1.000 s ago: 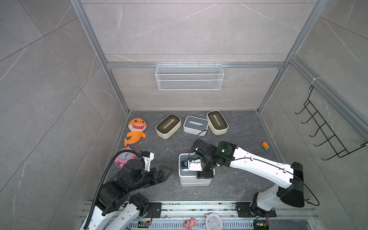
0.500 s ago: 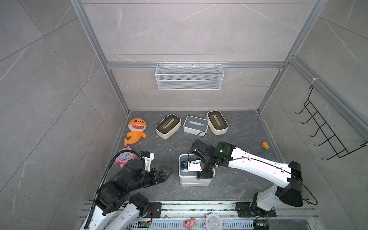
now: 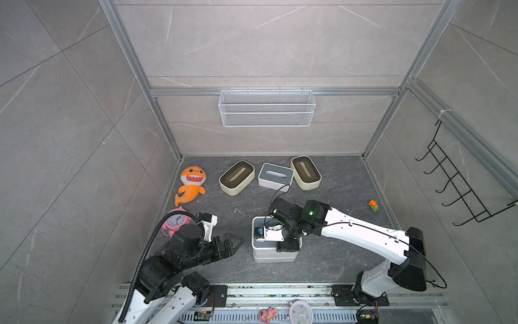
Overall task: Stack the tissue boxes
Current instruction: Place the tissue box at the tissue box.
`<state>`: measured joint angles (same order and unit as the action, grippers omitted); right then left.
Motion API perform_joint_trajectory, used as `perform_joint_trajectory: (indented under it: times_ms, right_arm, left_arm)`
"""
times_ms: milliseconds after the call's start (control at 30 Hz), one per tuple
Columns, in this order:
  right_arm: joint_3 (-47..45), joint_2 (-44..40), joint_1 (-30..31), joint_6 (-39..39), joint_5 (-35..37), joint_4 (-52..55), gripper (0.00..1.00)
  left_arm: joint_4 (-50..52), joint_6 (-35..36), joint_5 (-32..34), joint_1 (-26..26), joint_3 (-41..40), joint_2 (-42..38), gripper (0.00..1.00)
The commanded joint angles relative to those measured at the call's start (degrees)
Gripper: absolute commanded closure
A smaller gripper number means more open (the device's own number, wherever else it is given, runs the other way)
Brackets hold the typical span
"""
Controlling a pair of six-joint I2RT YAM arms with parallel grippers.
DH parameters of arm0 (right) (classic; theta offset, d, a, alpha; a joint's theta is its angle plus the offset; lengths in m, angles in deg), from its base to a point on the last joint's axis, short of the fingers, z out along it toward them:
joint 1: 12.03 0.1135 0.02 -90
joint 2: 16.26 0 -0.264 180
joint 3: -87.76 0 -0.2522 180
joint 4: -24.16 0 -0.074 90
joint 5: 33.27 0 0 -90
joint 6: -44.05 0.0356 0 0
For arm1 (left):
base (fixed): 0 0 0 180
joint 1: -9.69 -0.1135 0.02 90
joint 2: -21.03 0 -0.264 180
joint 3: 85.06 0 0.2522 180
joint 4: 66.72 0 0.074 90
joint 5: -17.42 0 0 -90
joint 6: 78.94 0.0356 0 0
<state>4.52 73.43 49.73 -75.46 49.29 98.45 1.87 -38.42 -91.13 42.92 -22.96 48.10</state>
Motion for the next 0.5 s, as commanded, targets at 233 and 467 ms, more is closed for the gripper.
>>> perform_joint_trajectory:
  times_ms: [233, 467]
  right_arm:
    - [-0.9, -0.8, 0.3, 0.2, 0.9, -1.8, 0.52]
    - [-1.5, -0.6, 0.3, 0.3, 1.3, -1.9, 0.50]
  left_arm:
    - [-1.3, 0.5, -1.3, 0.0, 0.2, -0.3, 0.00]
    - [-1.1, 0.6, -1.3, 0.0, 0.1, -0.5, 0.00]
